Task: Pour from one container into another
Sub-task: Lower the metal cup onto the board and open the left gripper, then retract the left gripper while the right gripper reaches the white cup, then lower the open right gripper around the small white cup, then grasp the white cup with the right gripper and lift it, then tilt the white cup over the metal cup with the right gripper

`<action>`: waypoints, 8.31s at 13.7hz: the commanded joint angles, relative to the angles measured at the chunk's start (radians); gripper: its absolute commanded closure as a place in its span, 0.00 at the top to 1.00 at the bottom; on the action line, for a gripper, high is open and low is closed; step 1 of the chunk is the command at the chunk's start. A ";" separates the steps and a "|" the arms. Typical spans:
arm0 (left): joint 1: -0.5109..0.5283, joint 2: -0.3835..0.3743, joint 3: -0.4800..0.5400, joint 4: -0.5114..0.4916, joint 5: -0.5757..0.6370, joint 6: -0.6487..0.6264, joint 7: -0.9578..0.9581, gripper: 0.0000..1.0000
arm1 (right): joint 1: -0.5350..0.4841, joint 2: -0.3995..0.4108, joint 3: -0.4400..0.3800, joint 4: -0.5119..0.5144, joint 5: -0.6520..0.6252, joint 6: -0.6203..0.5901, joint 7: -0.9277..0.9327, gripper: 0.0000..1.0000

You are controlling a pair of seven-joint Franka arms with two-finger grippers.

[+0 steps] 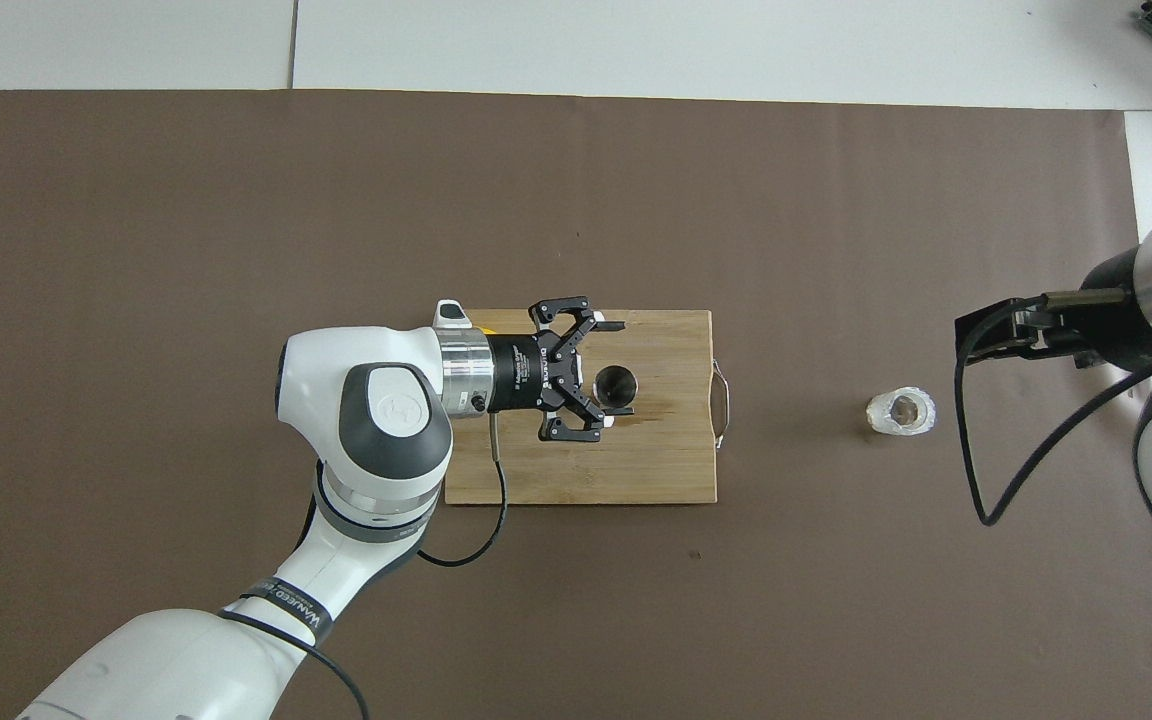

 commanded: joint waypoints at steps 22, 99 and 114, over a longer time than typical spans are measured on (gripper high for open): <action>0.302 -0.293 0.139 0.148 1.344 -0.577 0.794 1.00 | -0.034 -0.151 -0.019 -0.318 0.033 0.211 -0.590 1.00; 0.618 -0.444 -0.102 0.185 1.542 -0.583 0.917 1.00 | 0.221 0.145 -0.011 -0.360 0.330 0.705 -1.422 0.00; 0.515 -0.416 -0.001 0.179 1.560 -0.569 0.987 1.00 | 0.455 0.166 -0.011 -0.335 -0.195 0.701 -1.130 0.00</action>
